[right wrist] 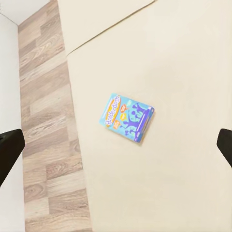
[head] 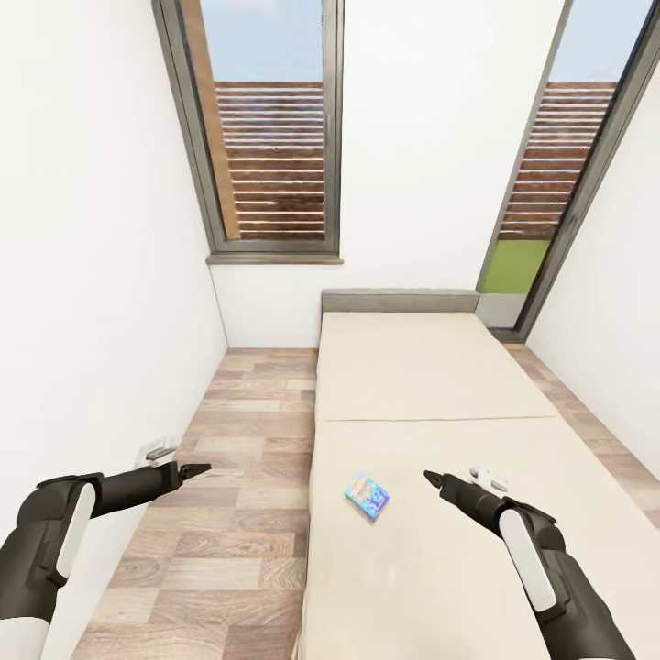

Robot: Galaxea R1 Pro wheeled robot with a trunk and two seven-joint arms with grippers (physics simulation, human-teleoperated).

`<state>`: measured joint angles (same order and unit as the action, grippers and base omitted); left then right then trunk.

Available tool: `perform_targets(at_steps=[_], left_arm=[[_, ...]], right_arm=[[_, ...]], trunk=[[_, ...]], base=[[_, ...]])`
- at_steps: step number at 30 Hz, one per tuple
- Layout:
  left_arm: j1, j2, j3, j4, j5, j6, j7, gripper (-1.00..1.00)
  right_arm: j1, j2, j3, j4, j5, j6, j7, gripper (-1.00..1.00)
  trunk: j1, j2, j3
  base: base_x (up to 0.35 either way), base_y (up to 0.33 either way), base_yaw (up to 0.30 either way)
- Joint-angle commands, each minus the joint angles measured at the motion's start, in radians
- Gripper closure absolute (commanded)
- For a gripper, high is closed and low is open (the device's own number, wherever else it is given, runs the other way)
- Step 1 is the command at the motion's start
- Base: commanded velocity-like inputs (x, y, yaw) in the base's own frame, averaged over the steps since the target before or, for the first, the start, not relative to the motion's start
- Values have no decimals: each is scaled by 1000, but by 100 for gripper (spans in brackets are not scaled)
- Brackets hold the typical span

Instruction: Put all the toys in the child's room - the three board games (two on the bed and one on the table), the two jigsaw puzzles on the table, and the tennis ball on the table - inside the toy box on the table in the child's room.

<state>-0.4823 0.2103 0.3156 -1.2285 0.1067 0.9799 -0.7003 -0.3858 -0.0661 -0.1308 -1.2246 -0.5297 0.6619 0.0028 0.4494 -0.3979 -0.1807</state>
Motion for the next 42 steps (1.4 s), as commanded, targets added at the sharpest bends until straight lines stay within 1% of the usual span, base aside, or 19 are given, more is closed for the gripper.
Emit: perform_targets(at_steps=[1,12,22,30,35,42], left_arm=[[-1,0,1,0,8,8,2,-100],[-1,0,0,0,8,4,3,-100],[-1,1,2,0,8,2,3,-100],[-1,1,2,0,8,2,3,-100],[-1,1,2,0,8,2,3,-100],[0,1,2,0,8,2,4,-100]], right_arm=[[-1,0,-1,-2,-3,5,0,-100],[1,0,0,-1,-3,5,0,-100],[1,0,0,-3,-3,4,0,-100],[1,0,2,0,-4,-24,0,-100],[1,0,1,0,-4,-27,1,-100],[2,0,2,-2,-4,-29,1,-100]], trunk=[[1,-2,-2],[1,-2,-3],[1,-2,-9],[1,-2,-9],[1,-2,-9],[1,-2,-9]], base=[[0,0,-2],[8,1,0],[140,65,0],[13,34,0],[1,127,0],[0,22,0]])
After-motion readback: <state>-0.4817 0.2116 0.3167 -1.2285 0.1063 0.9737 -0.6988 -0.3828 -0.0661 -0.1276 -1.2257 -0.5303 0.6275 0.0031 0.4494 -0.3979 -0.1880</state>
